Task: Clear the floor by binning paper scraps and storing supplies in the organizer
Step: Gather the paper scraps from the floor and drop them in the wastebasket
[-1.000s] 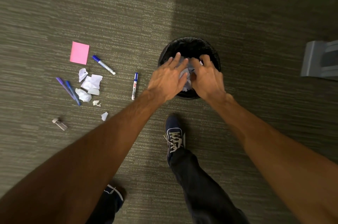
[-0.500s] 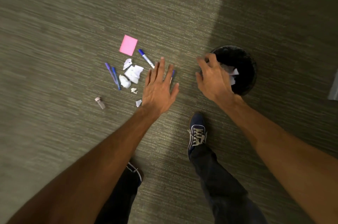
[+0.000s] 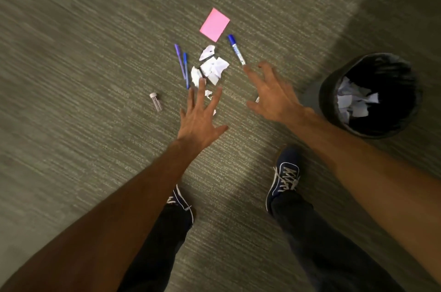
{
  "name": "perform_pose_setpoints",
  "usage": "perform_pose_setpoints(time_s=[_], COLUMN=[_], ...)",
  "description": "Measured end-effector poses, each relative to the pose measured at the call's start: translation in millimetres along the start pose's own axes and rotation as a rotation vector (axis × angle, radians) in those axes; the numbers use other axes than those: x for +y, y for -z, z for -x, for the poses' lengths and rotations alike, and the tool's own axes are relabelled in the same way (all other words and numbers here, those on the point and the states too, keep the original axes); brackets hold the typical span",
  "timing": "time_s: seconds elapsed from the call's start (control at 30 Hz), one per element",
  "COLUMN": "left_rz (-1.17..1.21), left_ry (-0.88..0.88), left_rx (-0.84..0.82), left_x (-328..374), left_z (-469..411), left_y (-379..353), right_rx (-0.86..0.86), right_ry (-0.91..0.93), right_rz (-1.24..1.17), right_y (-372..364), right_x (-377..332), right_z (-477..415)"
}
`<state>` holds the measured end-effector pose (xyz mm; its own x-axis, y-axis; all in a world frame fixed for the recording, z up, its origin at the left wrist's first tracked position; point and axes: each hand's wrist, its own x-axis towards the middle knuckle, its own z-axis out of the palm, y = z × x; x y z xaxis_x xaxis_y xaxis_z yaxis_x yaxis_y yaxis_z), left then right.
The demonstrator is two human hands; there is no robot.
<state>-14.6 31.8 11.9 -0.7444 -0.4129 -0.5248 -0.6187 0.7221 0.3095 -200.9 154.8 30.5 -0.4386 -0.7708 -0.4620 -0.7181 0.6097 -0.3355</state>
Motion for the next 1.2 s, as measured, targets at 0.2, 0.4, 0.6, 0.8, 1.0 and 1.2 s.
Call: perform_pose_setpoints(time_s=[0.2, 0.4, 0.6, 0.8, 1.0, 1.2], left_rz=[0.002, 0.046, 0.001, -0.093, -0.132, -0.173], left_ry=[-0.017, 0.054, 0.074, 0.033, -0.056, -0.012], left_rx=[-0.165, -0.215, -0.207, -0.189, -0.059, 0.049], left_x=[-37, -61, -71, -78, -86, -84], left_z=[-29, -73, -116, -136, -139, -133], left_y=[-55, -109, -143, -149, -143, -128], right_rx=[-0.053, -0.054, -0.024, 0.022, 0.016, 0.023], right_ry=[0.05, 0.048, 0.066, 0.096, 0.119, 0.142], right_rz=[0.05, 0.026, 0.042, 0.051, 0.091, 0.17], right_y=[-63, -121, -146, -149, -142, -135], right_x=[3, 19, 25, 30, 32, 24], right_z=[-48, -99, -128, -140, -147, -155])
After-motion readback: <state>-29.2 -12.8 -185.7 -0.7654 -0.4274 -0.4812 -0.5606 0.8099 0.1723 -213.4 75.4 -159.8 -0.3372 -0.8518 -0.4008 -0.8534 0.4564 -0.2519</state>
